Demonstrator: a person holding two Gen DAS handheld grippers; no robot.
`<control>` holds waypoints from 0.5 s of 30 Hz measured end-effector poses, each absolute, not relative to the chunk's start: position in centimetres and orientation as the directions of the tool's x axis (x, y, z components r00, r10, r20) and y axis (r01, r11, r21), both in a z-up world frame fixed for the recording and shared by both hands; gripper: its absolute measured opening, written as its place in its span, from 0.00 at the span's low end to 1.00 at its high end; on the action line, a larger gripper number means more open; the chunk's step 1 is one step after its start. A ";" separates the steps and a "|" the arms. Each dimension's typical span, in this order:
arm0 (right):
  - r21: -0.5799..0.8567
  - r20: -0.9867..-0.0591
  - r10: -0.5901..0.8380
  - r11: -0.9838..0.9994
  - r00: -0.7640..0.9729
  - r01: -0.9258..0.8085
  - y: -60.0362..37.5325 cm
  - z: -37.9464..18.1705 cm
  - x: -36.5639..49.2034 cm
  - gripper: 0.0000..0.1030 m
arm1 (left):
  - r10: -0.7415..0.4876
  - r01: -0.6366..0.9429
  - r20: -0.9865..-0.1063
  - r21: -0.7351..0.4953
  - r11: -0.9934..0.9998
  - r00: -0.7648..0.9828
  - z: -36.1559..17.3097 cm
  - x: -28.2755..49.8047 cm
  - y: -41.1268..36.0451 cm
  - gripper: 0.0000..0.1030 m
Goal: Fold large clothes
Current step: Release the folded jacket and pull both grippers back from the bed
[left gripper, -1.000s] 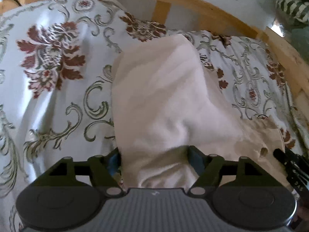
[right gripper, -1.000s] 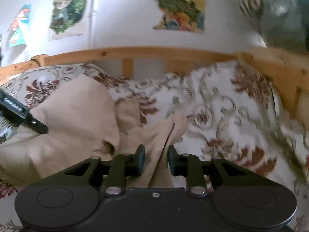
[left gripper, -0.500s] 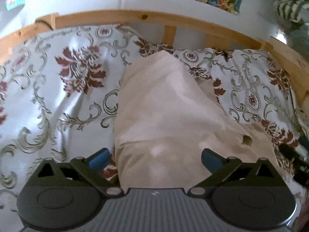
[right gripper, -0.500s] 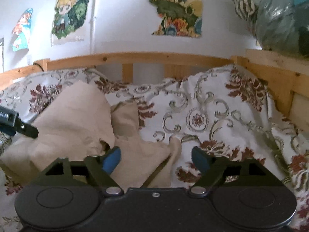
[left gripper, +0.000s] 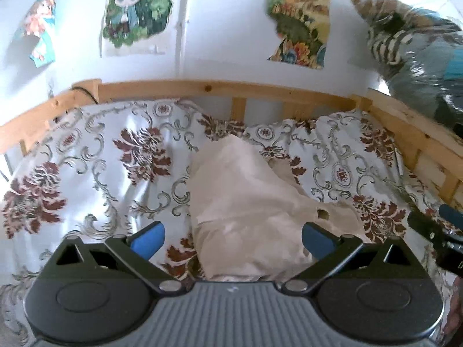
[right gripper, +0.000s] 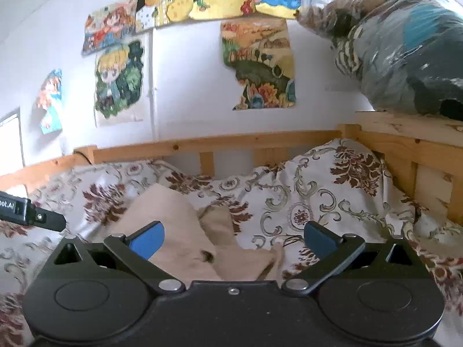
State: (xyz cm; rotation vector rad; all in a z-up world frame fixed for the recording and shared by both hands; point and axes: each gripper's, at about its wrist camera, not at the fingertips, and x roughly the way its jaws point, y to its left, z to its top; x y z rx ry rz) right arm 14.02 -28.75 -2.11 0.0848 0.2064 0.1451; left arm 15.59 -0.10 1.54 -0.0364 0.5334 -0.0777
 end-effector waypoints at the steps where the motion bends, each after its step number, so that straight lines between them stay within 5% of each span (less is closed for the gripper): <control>1: 0.103 -0.189 0.152 0.986 0.970 -0.134 -28.5 -1.9 13.2 0.99 | -0.083 0.065 -0.500 -0.053 0.996 0.862 1.6 14.9 0.1 0.99; 8: 0.136 -0.180 0.161 0.981 0.970 -0.138 -27.2 -1.4 7.5 0.99 | -0.086 0.079 -0.487 -0.035 0.996 0.869 0.1 10.6 1.5 0.99; 15: 0.065 -0.266 0.179 0.984 0.947 -0.168 -25.6 -3.1 4.6 0.99 | -0.089 0.067 -0.523 -0.061 0.996 0.848 -3.1 8.9 2.5 0.99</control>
